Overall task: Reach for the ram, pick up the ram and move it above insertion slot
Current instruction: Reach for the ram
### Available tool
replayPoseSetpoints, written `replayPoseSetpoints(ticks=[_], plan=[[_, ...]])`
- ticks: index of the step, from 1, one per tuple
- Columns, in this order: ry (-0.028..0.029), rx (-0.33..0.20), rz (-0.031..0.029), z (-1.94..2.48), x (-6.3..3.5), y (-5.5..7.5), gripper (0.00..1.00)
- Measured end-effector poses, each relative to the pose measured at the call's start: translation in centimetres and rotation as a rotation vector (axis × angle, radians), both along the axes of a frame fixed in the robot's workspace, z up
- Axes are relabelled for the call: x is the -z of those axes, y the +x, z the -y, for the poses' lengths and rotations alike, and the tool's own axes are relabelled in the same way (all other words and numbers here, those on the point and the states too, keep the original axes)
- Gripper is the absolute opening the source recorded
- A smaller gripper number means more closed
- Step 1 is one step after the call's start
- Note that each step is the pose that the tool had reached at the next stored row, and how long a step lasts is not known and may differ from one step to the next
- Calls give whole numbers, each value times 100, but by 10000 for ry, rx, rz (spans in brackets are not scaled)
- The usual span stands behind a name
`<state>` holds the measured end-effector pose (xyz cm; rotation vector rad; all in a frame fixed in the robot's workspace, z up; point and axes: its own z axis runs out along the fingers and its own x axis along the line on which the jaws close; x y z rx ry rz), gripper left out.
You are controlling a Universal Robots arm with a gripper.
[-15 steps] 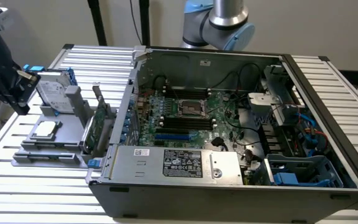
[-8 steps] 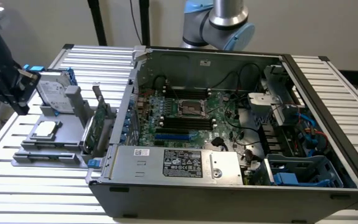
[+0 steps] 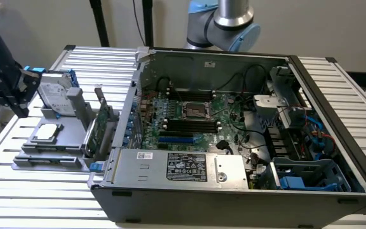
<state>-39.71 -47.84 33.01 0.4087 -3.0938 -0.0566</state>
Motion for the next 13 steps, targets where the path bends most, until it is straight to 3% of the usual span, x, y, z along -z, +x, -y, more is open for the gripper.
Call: replayPoseSetpoints(ticks=[13], plan=[[0,-2360,1,0,0,1,11]])
